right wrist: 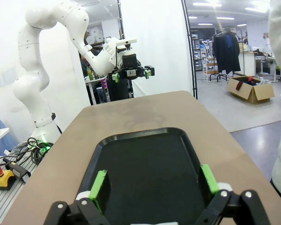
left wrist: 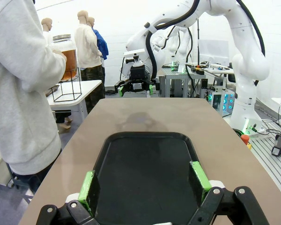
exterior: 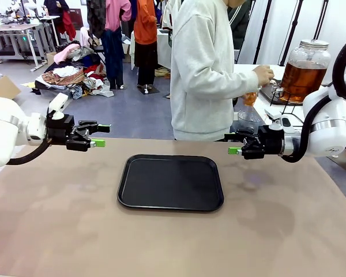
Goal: Pour the drink into the iced cup.
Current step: Open the gripper to release the iced cup you were holding.
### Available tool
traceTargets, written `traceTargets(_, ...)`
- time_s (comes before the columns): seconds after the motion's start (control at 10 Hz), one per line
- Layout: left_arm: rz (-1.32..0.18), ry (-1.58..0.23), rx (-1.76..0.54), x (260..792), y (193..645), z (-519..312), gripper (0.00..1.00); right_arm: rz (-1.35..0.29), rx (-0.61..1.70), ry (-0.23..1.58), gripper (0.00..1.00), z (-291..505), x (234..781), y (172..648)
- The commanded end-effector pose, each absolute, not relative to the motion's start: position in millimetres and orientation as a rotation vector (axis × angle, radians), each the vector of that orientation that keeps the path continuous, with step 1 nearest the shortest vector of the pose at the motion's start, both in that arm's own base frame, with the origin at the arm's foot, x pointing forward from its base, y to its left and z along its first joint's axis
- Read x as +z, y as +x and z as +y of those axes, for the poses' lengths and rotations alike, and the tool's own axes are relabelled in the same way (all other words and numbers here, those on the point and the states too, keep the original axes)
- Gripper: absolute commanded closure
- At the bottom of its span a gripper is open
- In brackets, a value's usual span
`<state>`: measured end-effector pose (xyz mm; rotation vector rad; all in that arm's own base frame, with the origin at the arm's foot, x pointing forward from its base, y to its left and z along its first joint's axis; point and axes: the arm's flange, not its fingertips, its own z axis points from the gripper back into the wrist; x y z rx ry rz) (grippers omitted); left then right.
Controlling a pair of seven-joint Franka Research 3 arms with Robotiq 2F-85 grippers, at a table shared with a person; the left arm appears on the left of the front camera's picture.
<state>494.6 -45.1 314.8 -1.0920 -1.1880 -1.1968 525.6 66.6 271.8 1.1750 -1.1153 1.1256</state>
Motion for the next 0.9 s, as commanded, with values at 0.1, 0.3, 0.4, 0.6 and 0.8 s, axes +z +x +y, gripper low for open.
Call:
traceTargets(0.1, -1.19, -1.092, -1.198, 315.6, 494.5, -45.5, 0.0, -1.12, 1.128, 1.179, 0.0, 66.2, 273.7, 526.3)
traceTargets(0.3, -1.19, -1.092, -1.198, 315.6, 494.5, -45.5, 0.0, -1.12, 1.128, 1.179, 0.0, 66.2, 273.7, 526.3)
traceTargets(0.4, -1.19, -1.092, -1.198, 315.6, 494.5, -45.5, 0.0, -1.12, 1.128, 1.179, 0.0, 66.2, 273.7, 526.3)
traceTargets(0.6, -1.19, -1.092, -1.198, 315.6, 494.5, -45.5, 0.0, -1.12, 1.128, 1.179, 0.0, 66.2, 273.7, 526.3)
traceTargets(0.8, -1.19, -1.092, -1.198, 315.6, 494.5, -45.5, 0.0, -1.12, 1.128, 1.179, 0.0, 66.2, 273.7, 526.3)
